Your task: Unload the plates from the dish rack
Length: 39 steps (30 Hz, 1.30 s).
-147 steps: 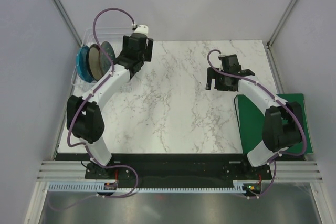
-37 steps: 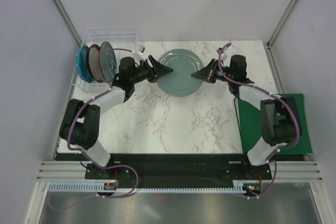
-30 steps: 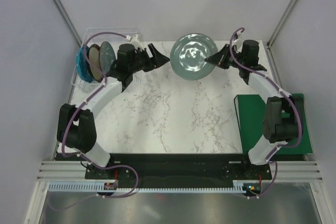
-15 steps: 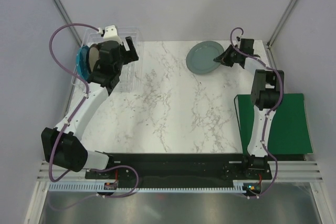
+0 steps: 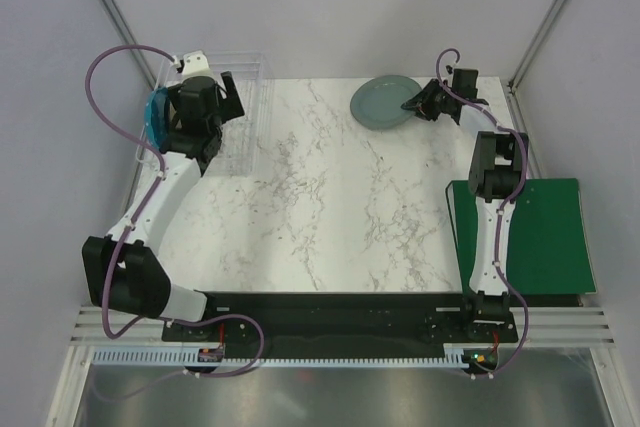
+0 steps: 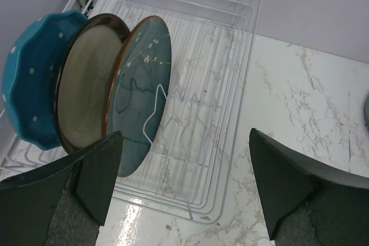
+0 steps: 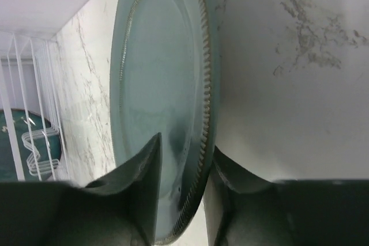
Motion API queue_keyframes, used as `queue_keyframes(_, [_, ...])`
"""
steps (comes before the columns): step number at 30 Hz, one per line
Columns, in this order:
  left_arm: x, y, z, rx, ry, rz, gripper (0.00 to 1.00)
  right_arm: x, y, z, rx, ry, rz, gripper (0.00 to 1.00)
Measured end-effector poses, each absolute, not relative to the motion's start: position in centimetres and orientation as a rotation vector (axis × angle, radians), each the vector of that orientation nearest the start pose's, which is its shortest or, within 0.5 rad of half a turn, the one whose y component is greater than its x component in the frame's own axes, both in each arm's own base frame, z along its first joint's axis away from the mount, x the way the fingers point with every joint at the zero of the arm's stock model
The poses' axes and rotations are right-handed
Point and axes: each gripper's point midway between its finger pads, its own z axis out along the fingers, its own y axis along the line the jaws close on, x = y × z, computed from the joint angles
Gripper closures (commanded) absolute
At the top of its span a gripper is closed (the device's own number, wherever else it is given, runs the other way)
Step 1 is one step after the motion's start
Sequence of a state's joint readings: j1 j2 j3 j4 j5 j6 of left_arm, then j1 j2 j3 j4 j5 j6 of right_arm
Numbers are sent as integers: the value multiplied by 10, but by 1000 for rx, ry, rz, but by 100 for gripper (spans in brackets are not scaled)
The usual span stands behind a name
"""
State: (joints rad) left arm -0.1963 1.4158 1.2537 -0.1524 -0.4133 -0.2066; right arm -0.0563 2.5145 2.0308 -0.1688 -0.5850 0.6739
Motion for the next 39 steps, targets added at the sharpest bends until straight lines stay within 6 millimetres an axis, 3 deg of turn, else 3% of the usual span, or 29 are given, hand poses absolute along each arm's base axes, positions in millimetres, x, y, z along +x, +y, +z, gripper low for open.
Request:
queue_keyframes(2, [448, -19, 279, -299, 1846, 128, 4, 627, 83, 55, 488, 2232, 978, 26])
queue_keyframes(5, [447, -11, 277, -309, 1854, 145, 4, 625, 82, 51, 484, 2246, 961, 21])
queue_keyframes(6, [446, -9, 276, -312, 1856, 150, 4, 624, 82, 50, 484, 2252, 957, 5])
queue_keyframes(7, [446, -8, 275, -313, 1859, 155, 4, 624, 81, 50, 482, 2253, 956, 2])
queue_keyframes(11, [447, 3, 270, -326, 1867, 208, 2, 627, 79, 55, 451, 2242, 917, 2])
queue_keyframes(17, [460, 32, 235, -355, 1936, 380, 2, 613, 64, 58, 428, 2298, 676, 2])
queue_keyframes(20, [466, 44, 214, -356, 1968, 459, 4, 599, 58, 73, 405, 2308, 584, 2])
queue_keyframes(24, [472, 56, 204, -364, 1970, 505, 6, 584, 55, 107, 356, 2277, 527, 2])
queue_keyframes(28, [483, 65, 202, -378, 1960, 522, 27, 569, 54, 134, 329, 2244, 505, 2])
queue_keyframes(33, [492, 68, 189, -374, 1976, 538, 40, 544, 54, 154, 313, 2229, 498, 2])
queue_keyframes(36, [494, 68, 180, -369, 1993, 543, 65, 534, 54, 166, 304, 2211, 498, 2])
queue_keyframes(37, [495, 68, 177, -365, 1999, 546, 97, 532, 54, 170, 301, 2204, 497, 2])
queue_keyframes(39, [495, 68, 174, -346, 2012, 552, 98, 528, 54, 178, 294, 2187, 497, 2])
